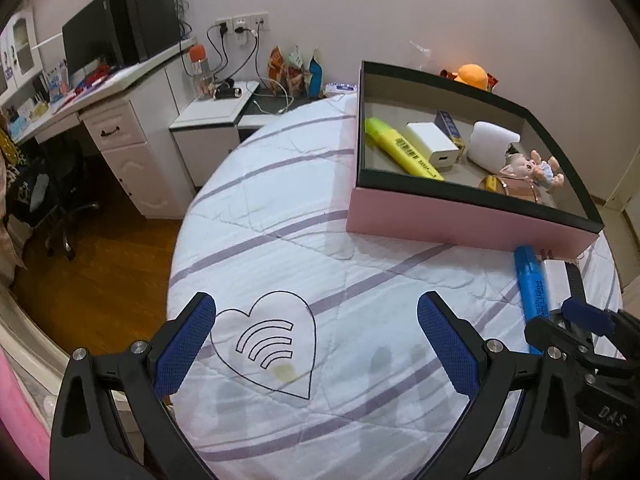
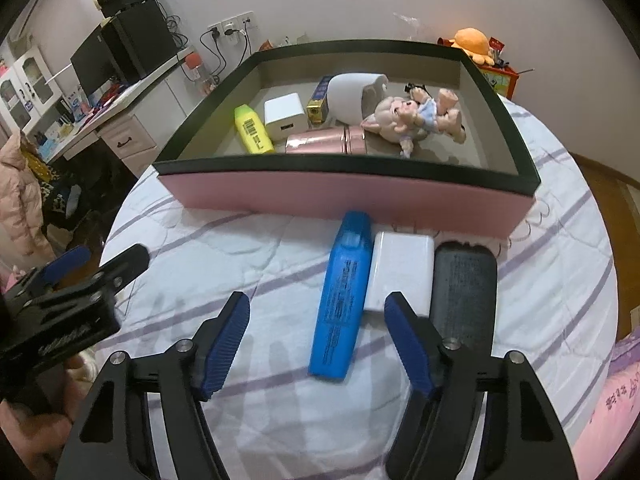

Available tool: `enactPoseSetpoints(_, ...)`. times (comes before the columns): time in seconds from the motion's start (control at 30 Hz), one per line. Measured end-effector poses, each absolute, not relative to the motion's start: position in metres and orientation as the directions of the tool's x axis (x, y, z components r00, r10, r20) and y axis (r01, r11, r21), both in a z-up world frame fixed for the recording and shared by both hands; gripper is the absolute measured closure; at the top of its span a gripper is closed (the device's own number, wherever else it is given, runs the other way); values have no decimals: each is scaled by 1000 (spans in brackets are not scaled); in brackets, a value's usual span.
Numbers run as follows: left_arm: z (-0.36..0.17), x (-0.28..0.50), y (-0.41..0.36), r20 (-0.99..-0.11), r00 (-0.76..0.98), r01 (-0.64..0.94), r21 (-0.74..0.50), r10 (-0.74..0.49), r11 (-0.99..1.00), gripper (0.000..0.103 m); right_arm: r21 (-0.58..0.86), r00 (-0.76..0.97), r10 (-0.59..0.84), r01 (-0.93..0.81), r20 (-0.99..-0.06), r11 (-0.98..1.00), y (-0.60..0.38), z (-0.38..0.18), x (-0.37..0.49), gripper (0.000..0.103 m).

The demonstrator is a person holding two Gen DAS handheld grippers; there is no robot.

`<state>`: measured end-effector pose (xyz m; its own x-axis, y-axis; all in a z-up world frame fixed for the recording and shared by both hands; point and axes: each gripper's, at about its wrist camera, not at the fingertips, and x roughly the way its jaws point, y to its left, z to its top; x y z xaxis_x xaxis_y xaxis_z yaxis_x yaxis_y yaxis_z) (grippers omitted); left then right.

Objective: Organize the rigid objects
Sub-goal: 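Lower the right gripper and grasp the blue highlighter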

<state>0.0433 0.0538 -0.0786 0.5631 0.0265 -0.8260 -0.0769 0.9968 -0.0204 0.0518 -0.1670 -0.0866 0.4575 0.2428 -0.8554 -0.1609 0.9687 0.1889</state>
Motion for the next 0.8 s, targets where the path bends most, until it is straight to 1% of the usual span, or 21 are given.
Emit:
enactPoseSetpoints(0.03, -81, 44, 54, -828, 560, -74, -22, 23, 997, 1, 195, 454, 247, -160, -856, 968, -166, -87, 51, 37)
enactPoseSetpoints(0.2, -86, 47, 52, -834, 552, -62, -32, 8, 998, 1, 204, 444, 259, -168, -858, 964, -160, -89, 54, 37)
enactPoseSetpoints(0.23, -86, 47, 52, -834, 552, -60, -32, 6, 998, 1, 211, 441, 266, -172, -857, 962, -159, -90, 54, 41)
enactPoseSetpoints(0.3, -85, 46, 53, -832, 554, -60, -31, 7, 998, 1, 239, 421, 292, -176, -859, 955, -156, -92, 56, 42)
enactPoseSetpoints(0.37, -85, 46, 54, -832, 555, -63, -34, 6, 997, 1, 219, 419, 264, -154, -869, 963, -156, -95, 58, 43)
enactPoseSetpoints(0.43, -85, 45, 54, -832, 554, -63, -33, 7, 997, 1, 229, 409, 264, -133, -874, 964, -159, -102, 62, 46)
enactPoseSetpoints(0.57, -86, 45, 55, -834, 551, -59, -27, 10, 998, 1, 222, 427, 244, -101, -871, 970, -155, -109, 68, 46)
enactPoseSetpoints(0.67, -86, 45, 55, -834, 552, -59, -26, 11, 998, 1, 198, 441, 215, -85, -871, 976, -151, -110, 70, 54)
enactPoseSetpoints(0.77, -86, 44, 53, -832, 555, -56, -25, 10, 998, 1, 146, 455, 162, -71, -876, 987, -148, -111, 71, 72)
enactPoseSetpoints(0.8, -85, 44, 51, -831, 556, -53, -24, 10, 998, 1, 140, 457, 154, -65, -876, 988, -150, -111, 71, 74)
